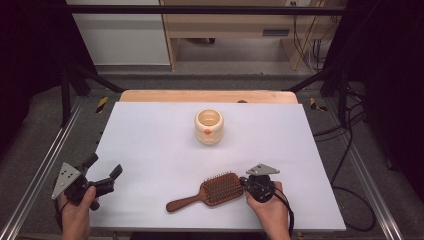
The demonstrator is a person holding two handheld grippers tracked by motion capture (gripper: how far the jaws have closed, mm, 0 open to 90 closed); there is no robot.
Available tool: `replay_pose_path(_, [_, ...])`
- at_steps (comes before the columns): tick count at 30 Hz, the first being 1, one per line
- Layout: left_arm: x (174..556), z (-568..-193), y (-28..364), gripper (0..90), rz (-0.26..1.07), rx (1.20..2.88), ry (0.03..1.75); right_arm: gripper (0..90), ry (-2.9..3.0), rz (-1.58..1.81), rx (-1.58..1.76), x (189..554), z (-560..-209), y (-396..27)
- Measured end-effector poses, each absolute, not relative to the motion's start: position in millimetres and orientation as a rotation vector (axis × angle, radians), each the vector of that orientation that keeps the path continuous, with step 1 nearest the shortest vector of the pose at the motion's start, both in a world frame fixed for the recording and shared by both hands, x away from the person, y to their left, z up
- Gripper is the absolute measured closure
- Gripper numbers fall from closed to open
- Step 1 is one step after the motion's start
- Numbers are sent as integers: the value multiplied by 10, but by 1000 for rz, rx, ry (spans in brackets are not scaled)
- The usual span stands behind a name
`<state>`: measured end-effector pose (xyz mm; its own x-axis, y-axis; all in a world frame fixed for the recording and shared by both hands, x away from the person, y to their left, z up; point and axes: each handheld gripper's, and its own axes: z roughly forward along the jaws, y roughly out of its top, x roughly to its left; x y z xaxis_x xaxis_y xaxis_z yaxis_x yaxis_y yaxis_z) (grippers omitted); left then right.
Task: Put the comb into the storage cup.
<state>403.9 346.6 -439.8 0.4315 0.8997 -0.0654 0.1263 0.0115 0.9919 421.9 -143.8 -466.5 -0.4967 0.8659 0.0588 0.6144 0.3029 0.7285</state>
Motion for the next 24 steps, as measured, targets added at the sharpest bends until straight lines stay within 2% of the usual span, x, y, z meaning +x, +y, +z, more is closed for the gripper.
replay_pose_path(14, [4043,-4398,3468,24,784,1446,972,900,2250,1016,1274,4208,-4684,-1346])
replay_pose_path(20, [4034,-4394,3497,25,798,1436,986,853,2160,1090,1244,4209,-4611,-1513])
replay_pose_path(24, [4015,-4385,3502,25,802,1431,990,758,2013,1197,1197,4192,-4491,-1795])
